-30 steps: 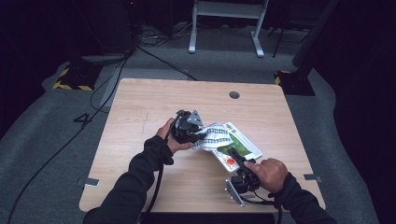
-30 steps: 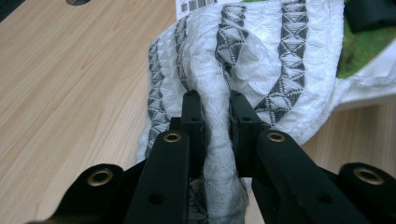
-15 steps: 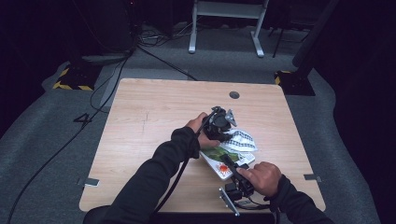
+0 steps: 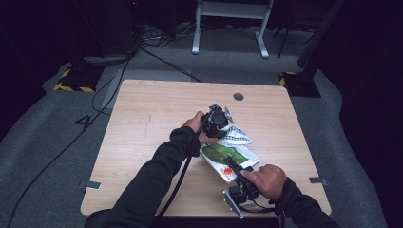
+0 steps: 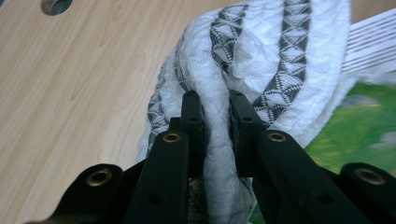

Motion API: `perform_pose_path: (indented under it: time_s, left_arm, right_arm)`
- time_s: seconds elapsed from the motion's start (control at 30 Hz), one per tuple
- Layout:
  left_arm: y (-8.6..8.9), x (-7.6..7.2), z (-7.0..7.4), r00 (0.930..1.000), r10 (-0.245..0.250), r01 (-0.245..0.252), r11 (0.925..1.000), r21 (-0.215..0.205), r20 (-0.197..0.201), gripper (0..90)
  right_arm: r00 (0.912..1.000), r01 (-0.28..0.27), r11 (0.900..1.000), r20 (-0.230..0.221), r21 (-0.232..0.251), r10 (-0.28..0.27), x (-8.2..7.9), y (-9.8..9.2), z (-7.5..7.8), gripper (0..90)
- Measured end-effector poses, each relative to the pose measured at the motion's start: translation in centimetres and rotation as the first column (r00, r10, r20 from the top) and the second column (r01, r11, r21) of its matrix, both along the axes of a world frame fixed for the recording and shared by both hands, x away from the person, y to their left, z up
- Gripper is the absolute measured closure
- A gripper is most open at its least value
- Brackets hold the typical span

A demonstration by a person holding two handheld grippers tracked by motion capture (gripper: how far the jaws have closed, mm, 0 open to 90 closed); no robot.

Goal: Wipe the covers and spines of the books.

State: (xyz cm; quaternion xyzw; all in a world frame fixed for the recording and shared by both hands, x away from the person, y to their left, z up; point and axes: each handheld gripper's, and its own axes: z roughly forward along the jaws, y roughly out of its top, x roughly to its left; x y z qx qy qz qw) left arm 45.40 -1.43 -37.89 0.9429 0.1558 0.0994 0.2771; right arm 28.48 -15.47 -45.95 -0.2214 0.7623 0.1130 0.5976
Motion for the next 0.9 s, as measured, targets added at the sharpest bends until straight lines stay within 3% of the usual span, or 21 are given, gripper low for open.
perform_pose_path:
  time_s: [0.1, 0.2, 0.3, 0.37, 0.47, 0.57, 0.73, 0.9]
  left_arm:
    - [-1.2, -1.3, 0.9, 0.9967, -0.08, 0.08, 0.9961, -0.037, -0.012, 79.5]
    - [-3.6, -3.3, 1.8, 0.9856, -0.169, 0.169, 0.9851, -0.03, 0.002, 79.5]
    - [-5.5, -4.7, 2.1, 0.9771, -0.212, 0.212, 0.977, -0.018, 0.019, 79.5]
    - [-6.3, -5.3, 2.1, 0.9761, -0.21, 0.21, 0.9776, 0.021, 0.054, 79.4]
    - [-6.5, -5.3, 1.8, 0.9777, -0.196, 0.193, 0.9804, 0.038, 0.076, 79.4]
    - [-5.5, -4.0, 1.2, 0.9877, -0.143, 0.141, 0.9896, 0.028, 0.063, 79.5]
    - [-2.0, -1.6, -0.2, 0.9987, -0.04, 0.04, 0.9991, 0.015, 0.031, 79.5]
    - [2.0, -0.9, -1.3, 0.9994, 0.035, -0.035, 0.9992, -0.019, 0.0, 79.5]
  right_arm:
    - [1.0, 0.007, 1.0, 0.0, -0.004, -0.007, 0.1, 0.1, -0.1, 79.1]
    - [0.9999, 0.005, 1.0, 0.012, 0.005, -0.005, 0.2, 0.2, -0.2, 79.1]
    - [0.9999, 0.008, 1.0, 0.007, 0.004, -0.008, 0.1, 0.1, -0.1, 79.1]
    - [1.0, 0.006, 1.0, 0.003, 0.0, -0.006, 0.1, 0.0, 0.0, 79.1]
    - [0.9998, 0.017, 1.0, -0.002, 0.01, -0.017, 0.2, -0.2, 0.0, 79.1]
    - [0.9997, 0.023, 1.0, -0.011, 0.008, -0.023, 0.2, -0.4, 0.1, 79.1]
    - [0.9998, 0.014, 1.0, -0.015, -0.001, -0.014, 0.1, -0.3, 0.1, 79.0]
    - [0.9997, 0.011, 1.0, -0.021, 0.004, -0.011, 0.1, -0.4, 0.1, 79.0]
